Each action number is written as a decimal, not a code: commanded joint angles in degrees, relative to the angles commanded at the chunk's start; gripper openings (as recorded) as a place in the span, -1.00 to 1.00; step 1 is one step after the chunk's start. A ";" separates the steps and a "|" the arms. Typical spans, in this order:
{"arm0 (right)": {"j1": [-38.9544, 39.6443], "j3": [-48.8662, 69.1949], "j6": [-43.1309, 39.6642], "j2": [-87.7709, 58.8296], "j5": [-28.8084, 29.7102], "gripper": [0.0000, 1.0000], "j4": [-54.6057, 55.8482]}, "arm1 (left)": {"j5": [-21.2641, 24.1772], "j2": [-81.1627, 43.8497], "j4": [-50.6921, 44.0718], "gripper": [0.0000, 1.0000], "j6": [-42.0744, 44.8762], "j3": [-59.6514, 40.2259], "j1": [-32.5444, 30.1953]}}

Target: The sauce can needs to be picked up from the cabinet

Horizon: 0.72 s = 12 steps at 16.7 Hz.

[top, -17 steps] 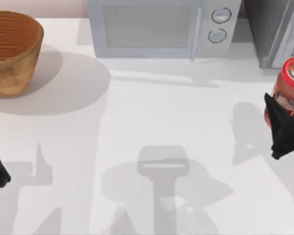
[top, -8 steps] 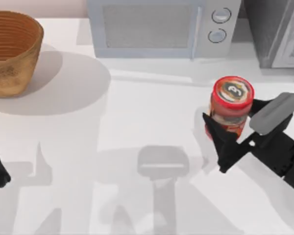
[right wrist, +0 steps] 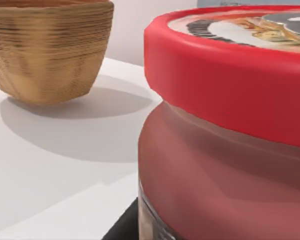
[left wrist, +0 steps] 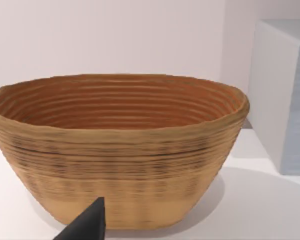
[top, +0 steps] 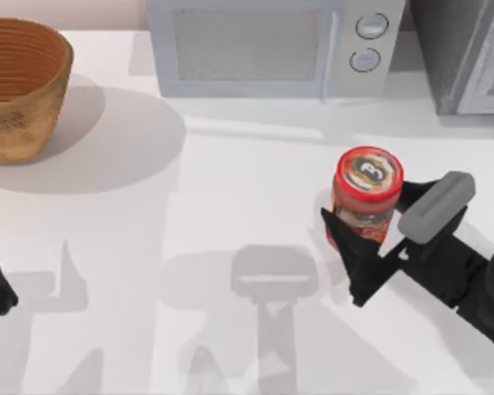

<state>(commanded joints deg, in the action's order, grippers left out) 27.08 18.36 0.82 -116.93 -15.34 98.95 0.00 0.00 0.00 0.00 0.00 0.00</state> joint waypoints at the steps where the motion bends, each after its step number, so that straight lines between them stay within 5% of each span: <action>1: 0.00 0.00 0.00 0.00 0.00 -1.00 0.00 | 0.00 0.00 0.00 1.00 0.00 0.00 0.00; 12: 3.11 13.63 -0.12 -10.50 3.25 -1.00 -3.10 | 0.00 0.00 0.00 1.00 0.00 0.00 0.00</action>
<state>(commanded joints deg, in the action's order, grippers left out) 30.19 31.98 0.70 -127.44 -12.09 95.85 0.00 0.00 0.00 0.00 0.00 0.00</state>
